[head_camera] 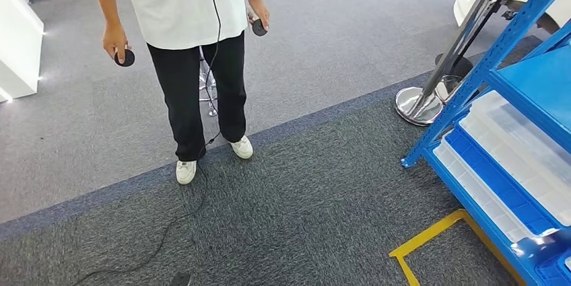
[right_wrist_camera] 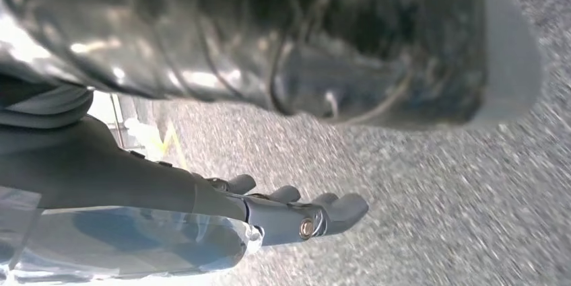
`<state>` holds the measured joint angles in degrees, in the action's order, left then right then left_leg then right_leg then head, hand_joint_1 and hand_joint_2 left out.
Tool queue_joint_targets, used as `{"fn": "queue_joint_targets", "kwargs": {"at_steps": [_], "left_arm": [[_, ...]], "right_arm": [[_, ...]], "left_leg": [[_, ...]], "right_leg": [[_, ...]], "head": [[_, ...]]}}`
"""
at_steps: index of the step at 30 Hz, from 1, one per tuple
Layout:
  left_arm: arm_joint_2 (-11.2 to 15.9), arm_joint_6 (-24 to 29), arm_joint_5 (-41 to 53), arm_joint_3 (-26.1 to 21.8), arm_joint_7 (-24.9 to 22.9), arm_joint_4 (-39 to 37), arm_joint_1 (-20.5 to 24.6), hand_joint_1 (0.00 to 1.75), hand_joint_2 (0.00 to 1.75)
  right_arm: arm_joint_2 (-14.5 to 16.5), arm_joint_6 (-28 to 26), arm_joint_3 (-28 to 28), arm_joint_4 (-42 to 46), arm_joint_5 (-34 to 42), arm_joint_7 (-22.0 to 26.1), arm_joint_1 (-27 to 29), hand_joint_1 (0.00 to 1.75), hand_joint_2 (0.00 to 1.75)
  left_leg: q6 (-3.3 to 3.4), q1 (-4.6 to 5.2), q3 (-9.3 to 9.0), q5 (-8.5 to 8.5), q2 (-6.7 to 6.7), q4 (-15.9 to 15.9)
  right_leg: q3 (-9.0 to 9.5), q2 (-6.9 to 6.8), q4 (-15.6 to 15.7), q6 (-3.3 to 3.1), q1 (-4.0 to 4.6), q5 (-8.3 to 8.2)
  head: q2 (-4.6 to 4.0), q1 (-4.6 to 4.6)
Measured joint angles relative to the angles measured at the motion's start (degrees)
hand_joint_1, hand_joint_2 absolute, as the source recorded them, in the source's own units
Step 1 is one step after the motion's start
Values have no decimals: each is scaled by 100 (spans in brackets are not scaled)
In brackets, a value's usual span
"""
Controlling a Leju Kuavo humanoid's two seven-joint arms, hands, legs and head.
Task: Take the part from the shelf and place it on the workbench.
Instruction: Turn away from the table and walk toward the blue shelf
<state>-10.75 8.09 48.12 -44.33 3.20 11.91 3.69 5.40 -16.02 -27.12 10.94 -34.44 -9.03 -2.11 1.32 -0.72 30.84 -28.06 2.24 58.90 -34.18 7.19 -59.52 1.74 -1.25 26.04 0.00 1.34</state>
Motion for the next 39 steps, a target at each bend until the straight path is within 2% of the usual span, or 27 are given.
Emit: {"fn": "queue_joint_targets", "kwargs": {"at_steps": [1,3,5,6,7,8,10,12,13,15,17,19,20,21,22,23,24,26,28,30,31,33,34,36,37,38,39], "left_arm": [[-1,1,5,-3,-16,0,-1,0,0],[-2,2,20,-9,-42,0,-19,0,0],[-2,7,37,-16,-65,0,-49,0,0],[-2,11,45,-20,-73,0,-57,0,0],[-2,16,48,-22,-75,0,-57,0,0],[-2,19,50,-23,-69,0,-53,0,0],[-4,23,51,-25,-42,0,-45,0,0],[-6,24,52,-27,1,0,-40,0,0],[-7,23,52,-30,24,0,-33,0,0],[-8,22,51,-34,69,0,-10,0,0],[-9,22,51,-37,103,0,4,0,0],[-9,22,51,-42,115,0,-1,0,0],[-9,22,51,-46,115,0,-10,0,0],[-9,22,51,-49,115,0,-18,0,0],[-9,22,51,-51,115,0,-24,0,0],[-9,22,51,-52,115,0,-27,0,0],[-9,22,51,-52,115,0,-25,0,0],[-7,21,51,-54,109,0,-23,0,0],[-4,20,55,-57,85,0,-17,0,0],[-7,23,64,-61,43,0,-7,0,0],[-9,26,69,-63,24,0,-4,0,0],[-13,28,79,-67,10,0,-4,0,0],[-13,28,83,-68,7,0,-11,0,0],[-14,28,89,-70,-2,0,-31,0,0],[-14,28,89,-72,-6,0,-36,0,0],[-15,28,89,-73,-7,0,-34,0,0],[-17,28,89,-74,-7,0,-29,0,0]], "right_arm": [[2,0,-4,-1,-16,-4,9,0,0],[6,0,-11,-2,-42,-13,-5,0,0],[6,0,-25,-2,-50,-20,-19,0,0],[6,0,-32,-2,-51,-22,-16,0,0],[6,0,-38,-2,-51,-24,-7,0,0],[6,0,-42,-2,-51,-24,2,0,0],[5,0,-50,-1,-56,-20,5,0,0],[4,0,-64,1,-65,-10,-14,0,0],[3,0,-74,1,-69,-2,-21,0,0],[3,0,-96,1,-71,15,-18,0,0],[7,0,-116,1,-71,29,-28,0,0],[10,1,-129,1,-71,35,-52,0,0],[10,1,-132,1,-71,37,-60,0,0],[10,2,-135,1,-71,38,-61,0,0],[10,2,-137,1,-71,39,-56,0,0],[10,2,-139,1,-71,40,-51,0,0],[10,2,-140,1,-71,40,-47,0,0],[18,2,-142,1,-72,39,-51,0,0],[24,-2,-148,1,-75,36,-58,0,0],[19,-9,-165,1,-84,15,-40,0,0],[18,-12,-174,0,-88,3,-26,0,0],[17,-15,-182,-1,-97,-12,-26,0,0],[21,-15,-182,-1,-101,-14,-36,0,0],[20,-15,-184,1,-106,-15,-53,0,0],[19,-15,-185,1,-106,-15,-52,0,0],[19,-15,-188,1,-107,-16,-45,0,0],[18,-15,-191,1,-108,-17,-38,0,0]], "left_leg": [[40,-6,-10,24,-66,-28],[96,-2,-9,46,-214,-62],[119,23,-1,35,-382,-63],[123,33,-2,27,-465,-62],[124,40,-9,17,-539,-62],[119,44,-25,4,-604,-62],[91,63,-70,-30,-724,-60],[40,87,-106,-64,-838,-59],[13,96,-124,-75,-902,-66],[-45,93,-174,-104,-976,-73],[-99,73,-124,-270,-713,133],[-134,43,174,-629,-373,782],[-149,36,365,-787,-315,1160],[-159,31,516,-859,-295,1439],[-162,30,583,-813,-287,1526],[-156,30,543,-645,-277,1379],[-142,29,414,-406,-236,1044],[-102,18,128,-60,45,309],[-69,20,23,-2,247,6],[-14,25,2,24,143,-46],[28,21,-19,47,73,-82],[93,-1,-51,88,-78,-152],[105,7,-57,86,-157,-160],[111,18,-59,67,-331,-156],[107,19,-65,52,-416,-153],[100,19,-79,36,-494,-151],[87,19,-103,15,-564,-150]], "right_leg": [[-43,-130,-84,22,5,60],[-282,-490,-598,52,20,364],[-637,-646,-1334,74,25,684],[-727,-670,-1528,75,25,717],[-698,-691,-1495,67,28,636],[-549,-728,-1232,49,36,467],[-118,-1003,-442,-35,98,143],[88,-1231,-8,-137,175,47],[86,-1236,25,-176,202,65],[96,-1076,73,-236,179,34],[141,-927,147,-305,121,-13],[144,-770,170,-343,91,-33],[134,-684,164,-349,90,-34],[127,-593,153,-351,91,-33],[124,-503,138,-349,92,-31],[124,-412,119,-342,92,-25],[125,-324,97,-330,91,-16],[100,-173,41,-288,89,7],[50,-50,10,-217,74,8],[15,48,16,-131,50,-10],[-5,-30,-19,-97,50,16],[-175,-363,-365,-48,58,234],[-342,-542,-697,-23,59,414],[-693,-662,-1373,20,41,682],[-764,-682,-1505,32,37,675],[-712,-704,-1405,36,35,556],[-542,-751,-1084,27,37,356]], "head": [[0,3],[0,10],[0,9],[0,8],[0,8],[0,9],[0,9],[0,4],[0,3],[0,2],[0,-8],[0,-21],[0,-26],[0,-26],[0,-26],[0,-27],[0,-27],[0,-23],[0,-22],[0,-25],[0,-20],[0,1],[0,12],[0,18],[0,18],[0,19],[0,19]]}}
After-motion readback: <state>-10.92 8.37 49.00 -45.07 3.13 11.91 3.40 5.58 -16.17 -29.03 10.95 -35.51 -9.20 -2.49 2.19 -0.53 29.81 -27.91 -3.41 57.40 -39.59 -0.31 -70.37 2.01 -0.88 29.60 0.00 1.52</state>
